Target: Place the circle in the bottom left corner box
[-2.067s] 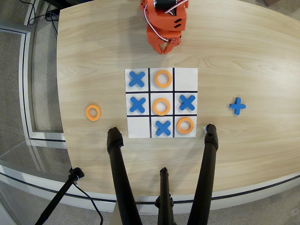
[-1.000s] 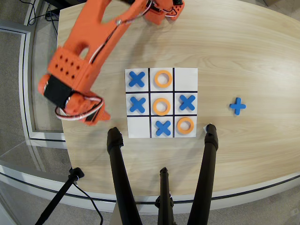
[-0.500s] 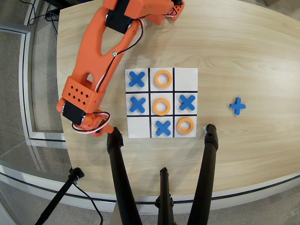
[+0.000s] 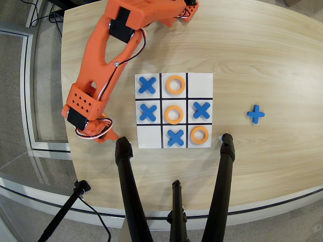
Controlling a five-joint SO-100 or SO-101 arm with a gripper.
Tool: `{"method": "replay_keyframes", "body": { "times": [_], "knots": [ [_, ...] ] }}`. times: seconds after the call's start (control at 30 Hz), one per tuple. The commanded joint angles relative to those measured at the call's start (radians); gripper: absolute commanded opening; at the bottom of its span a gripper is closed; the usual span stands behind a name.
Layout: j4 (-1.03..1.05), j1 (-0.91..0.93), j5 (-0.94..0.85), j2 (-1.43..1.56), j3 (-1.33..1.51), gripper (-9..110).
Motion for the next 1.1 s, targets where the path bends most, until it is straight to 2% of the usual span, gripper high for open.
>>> {"method": "replay_keyframes", "body": {
  "times": [0.0,0.87,1.07],
  "knots": [
    [-0.015,0.017,-0.015,-0.002,-0.044,29],
    [-0.043,-0.014,0.017,-0.120,-0.031,29],
    [-0.057,0.028,0.000,-0.138,-0.037,29]
  ]
}}
